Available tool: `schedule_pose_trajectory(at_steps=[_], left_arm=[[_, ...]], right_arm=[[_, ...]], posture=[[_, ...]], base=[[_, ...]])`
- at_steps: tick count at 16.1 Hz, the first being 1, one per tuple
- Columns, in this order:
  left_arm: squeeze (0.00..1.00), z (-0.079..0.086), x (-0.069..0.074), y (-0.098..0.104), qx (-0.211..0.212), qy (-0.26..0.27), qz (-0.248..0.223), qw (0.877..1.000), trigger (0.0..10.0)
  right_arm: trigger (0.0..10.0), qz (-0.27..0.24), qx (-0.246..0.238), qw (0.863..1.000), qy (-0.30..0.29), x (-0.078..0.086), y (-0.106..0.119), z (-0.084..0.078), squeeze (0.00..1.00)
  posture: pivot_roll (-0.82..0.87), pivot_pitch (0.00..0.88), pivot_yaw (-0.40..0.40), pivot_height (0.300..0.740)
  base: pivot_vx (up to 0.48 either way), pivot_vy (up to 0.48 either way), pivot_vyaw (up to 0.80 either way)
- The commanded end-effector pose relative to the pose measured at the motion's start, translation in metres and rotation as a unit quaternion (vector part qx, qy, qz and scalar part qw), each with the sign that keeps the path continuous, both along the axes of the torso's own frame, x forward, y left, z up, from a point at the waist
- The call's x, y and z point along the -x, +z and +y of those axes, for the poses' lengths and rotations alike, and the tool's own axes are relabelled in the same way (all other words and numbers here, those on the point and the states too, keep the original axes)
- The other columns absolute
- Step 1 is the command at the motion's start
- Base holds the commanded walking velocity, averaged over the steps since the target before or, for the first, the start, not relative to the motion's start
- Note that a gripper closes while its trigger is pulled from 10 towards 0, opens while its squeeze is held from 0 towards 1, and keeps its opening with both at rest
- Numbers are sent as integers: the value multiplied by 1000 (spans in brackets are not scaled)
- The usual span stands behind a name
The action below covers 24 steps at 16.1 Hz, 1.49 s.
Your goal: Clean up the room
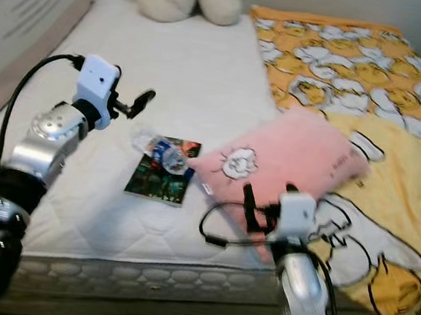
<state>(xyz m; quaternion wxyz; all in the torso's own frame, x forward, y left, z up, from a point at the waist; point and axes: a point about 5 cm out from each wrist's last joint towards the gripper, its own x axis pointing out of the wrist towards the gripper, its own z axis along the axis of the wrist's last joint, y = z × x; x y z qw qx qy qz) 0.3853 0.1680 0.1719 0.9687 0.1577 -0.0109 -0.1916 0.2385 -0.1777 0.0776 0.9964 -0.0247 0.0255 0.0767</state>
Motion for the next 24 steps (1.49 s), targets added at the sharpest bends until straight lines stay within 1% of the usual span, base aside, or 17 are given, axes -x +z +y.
schedule_pose_trajectory(at_steps=[1, 3, 4, 5, 6, 8, 10, 12, 13, 14, 15, 16, 18, 19, 20, 22, 24], left_arm=[[0, -5, -2, 1, -32, -39, 10, 999, 10000], [0, -9, -2, -12, -114, -95, 47, 988, 10000], [0, -5, -1, -24, -190, -91, 63, 975, 10000], [0, 0, 0, -30, -227, -82, 69, 968, 10000], [0, 8, 1, -36, -310, -70, 62, 946, 10000], [0, 14, 1, -36, -360, -70, 49, 929, 10000], [0, 21, -1, -30, -442, -77, 21, 894, 10000], [0, 18, -2, -29, -479, -86, 4, 874, 10000], [0, 15, -1, -29, -503, -101, -9, 858, 10000], [0, 15, -1, -29, -503, -101, -9, 858, 10000], [1000, 10, 0, -32, -528, -121, -21, 840, 10000], [1000, 3, 2, -37, -554, -151, -33, 818, 10000], [1000, -1, 4, -40, -571, -171, -40, 802, 10000], [678, -4, 5, -42, -583, -184, -43, 790, 10000], [0, -10, 5, -44, -595, -197, -50, 777, 10000], [0, -20, 3, -42, -607, -199, -71, 766, 10000], [0, -24, 1, -40, -617, -194, -84, 758, 10000]], right_arm=[[10000, -3, -8, 1000, 4, 4, 5, 1, 0], [10000, 17, -13, 1000, 1, 25, 1, 4, 0], [10000, 26, -17, 1000, 2, 35, 1, 7, 0], [10000, 32, -19, 999, 3, 42, 1, 8, 0], [10000, 43, -17, 999, 4, 52, 1, 9, 0], [10000, 52, -17, 999, -2, 63, 2, 8, 0], [10000, 73, -22, 997, -8, 78, 0, 11, 0], [10000, 79, -24, 997, -4, 81, 0, 16, 0], [10000, 82, -26, 996, 1, 82, 0, 21, 0], [10000, 82, -26, 996, 1, 82, 0, 21, 0], [10000, 84, -28, 996, 3, 85, 1, 23, 0], [10000, 87, -29, 996, 3, 88, 2, 24, 0], [10000, 90, -29, 995, 1, 90, 2, 24, 0], [10000, 92, -30, 995, 1, 91, 2, 24, 0], [10000, 95, -30, 995, 0, 93, 2, 26, 0], [10000, 95, -29, 995, 15, 96, 3, 32, 0], [10000, 98, -27, 995, 23, 99, 3, 35, 0]], posture=[[-181, 4, 78, 740], [-211, 54, 110, 740], [-228, 89, 123, 740], [-246, 114, 131, 740], [-261, 133, 135, 740], [-278, 162, 141, 740], [-278, 180, 145, 740], [-272, 191, 147, 740], [-270, 199, 148, 740], [-270, 199, 148, 740], [-271, 208, 149, 740], [-274, 215, 152, 740], [-276, 220, 154, 740], [-279, 223, 157, 740], [-281, 227, 160, 740], [-294, 237, 165, 740], [-299, 244, 166, 740]], base=[[0, 0, 0], [0, 0, 0], [0, 0, 0], [0, 0, 0], [0, 0, 0], [0, 0, 0], [0, 0, 0], [0, 0, 0], [0, 0, 0], [0, 0, 0], [0, 0, 0], [0, 0, 0], [0, 0, 0], [0, 0, 0], [0, 0, 0], [0, 0, 0], [0, 0, 0]])
